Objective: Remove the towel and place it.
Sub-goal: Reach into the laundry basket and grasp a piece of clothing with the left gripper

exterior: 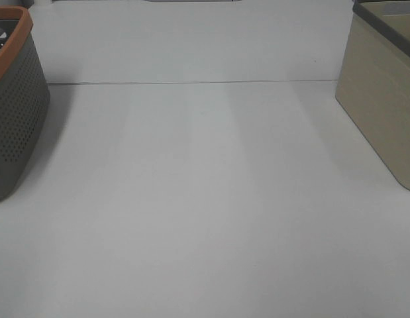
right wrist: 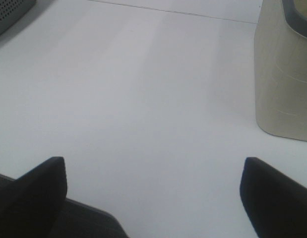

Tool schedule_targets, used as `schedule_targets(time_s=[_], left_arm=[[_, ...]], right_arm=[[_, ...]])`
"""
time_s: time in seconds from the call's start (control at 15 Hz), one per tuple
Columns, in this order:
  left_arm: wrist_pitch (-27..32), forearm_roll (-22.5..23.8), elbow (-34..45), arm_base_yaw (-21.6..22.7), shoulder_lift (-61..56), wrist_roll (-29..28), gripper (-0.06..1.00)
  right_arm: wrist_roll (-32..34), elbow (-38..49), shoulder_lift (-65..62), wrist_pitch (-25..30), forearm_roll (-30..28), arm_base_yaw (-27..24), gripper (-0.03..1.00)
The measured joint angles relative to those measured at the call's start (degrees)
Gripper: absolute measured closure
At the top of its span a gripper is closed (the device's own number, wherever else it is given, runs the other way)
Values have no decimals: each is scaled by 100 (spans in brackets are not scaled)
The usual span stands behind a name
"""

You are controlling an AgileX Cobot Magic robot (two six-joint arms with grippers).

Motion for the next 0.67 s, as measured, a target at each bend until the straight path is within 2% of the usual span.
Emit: schedule_targets(time_s=[0.67], left_arm=[[0,0,0,0,0,0,21]], right_arm=[[-17,0,0,0,6,0,5]])
